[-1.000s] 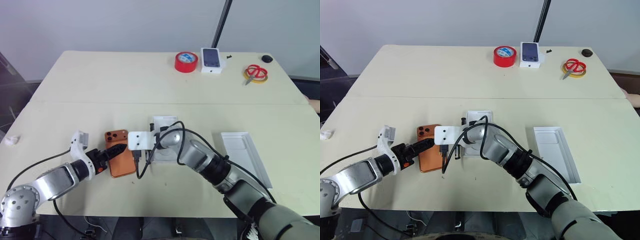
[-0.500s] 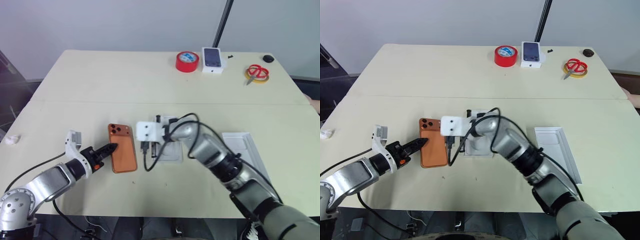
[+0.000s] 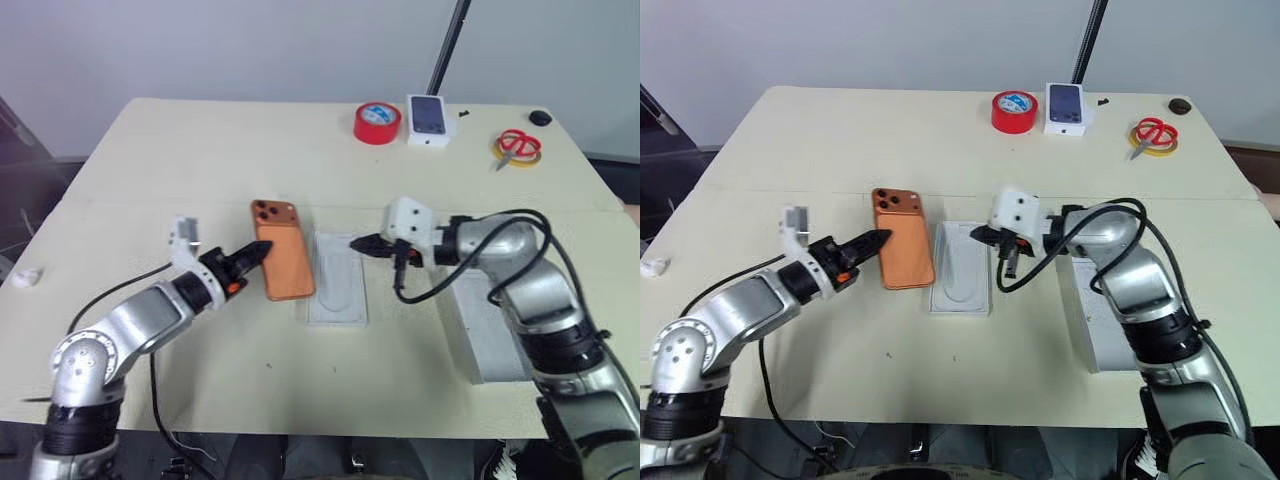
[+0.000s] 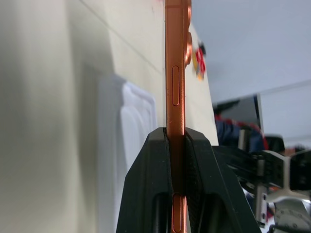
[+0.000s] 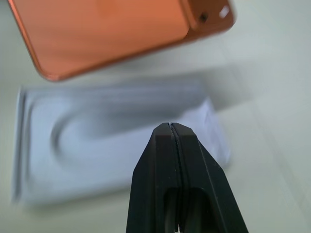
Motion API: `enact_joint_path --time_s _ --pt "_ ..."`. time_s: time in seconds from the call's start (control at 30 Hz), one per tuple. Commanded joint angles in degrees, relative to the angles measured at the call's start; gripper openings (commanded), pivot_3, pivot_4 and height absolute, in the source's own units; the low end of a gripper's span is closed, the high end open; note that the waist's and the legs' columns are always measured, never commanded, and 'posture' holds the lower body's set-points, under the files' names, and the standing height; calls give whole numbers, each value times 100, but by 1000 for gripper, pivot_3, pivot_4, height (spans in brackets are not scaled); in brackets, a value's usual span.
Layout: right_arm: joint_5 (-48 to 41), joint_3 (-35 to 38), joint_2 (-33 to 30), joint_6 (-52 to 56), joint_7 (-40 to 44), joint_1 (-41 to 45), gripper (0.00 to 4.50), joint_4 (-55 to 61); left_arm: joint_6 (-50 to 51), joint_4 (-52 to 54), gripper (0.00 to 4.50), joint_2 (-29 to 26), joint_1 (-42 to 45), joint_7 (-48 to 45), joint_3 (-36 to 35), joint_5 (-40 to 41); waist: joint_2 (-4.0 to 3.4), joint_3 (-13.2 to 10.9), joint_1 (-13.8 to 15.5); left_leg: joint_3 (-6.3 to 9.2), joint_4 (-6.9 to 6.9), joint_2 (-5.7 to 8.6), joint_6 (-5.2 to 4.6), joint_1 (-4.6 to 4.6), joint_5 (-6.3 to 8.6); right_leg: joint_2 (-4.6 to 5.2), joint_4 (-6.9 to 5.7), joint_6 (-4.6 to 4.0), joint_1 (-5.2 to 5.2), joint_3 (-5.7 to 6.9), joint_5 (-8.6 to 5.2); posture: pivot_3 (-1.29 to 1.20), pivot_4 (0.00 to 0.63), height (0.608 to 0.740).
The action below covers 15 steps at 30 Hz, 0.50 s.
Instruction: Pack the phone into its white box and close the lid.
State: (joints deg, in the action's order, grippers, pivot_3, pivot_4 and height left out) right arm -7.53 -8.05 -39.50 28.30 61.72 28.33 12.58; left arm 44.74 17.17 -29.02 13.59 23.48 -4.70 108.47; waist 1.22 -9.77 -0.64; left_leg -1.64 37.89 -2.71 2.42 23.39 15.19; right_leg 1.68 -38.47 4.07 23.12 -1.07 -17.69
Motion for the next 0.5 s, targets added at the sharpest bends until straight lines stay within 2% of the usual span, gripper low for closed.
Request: enact_joint_path --time_s 0.03,0.23,0.5 --pt "-278 480 -275 114 -16 -216 0 194 120 -231 39 151 256 -218 227 -261 -1 -1 -18 -1 0 0 0 0 0 -4 0 0 1 -1 0 0 150 732" --pt "-670 1014 -626 196 -48 -823 0 368 387 -654 39 493 538 -372 500 -613 0 -1 5 0 1 2 0 0 0 -13 1 -1 1 -1 2 0 150 732" --pt "-761 1028 -677 174 -251 -971 0 428 683 -1036 39 882 781 -483 579 -1037 0 -1 7 1 2 5 1 0 -1 -15 0 0 0 -2 2 0 150 732"
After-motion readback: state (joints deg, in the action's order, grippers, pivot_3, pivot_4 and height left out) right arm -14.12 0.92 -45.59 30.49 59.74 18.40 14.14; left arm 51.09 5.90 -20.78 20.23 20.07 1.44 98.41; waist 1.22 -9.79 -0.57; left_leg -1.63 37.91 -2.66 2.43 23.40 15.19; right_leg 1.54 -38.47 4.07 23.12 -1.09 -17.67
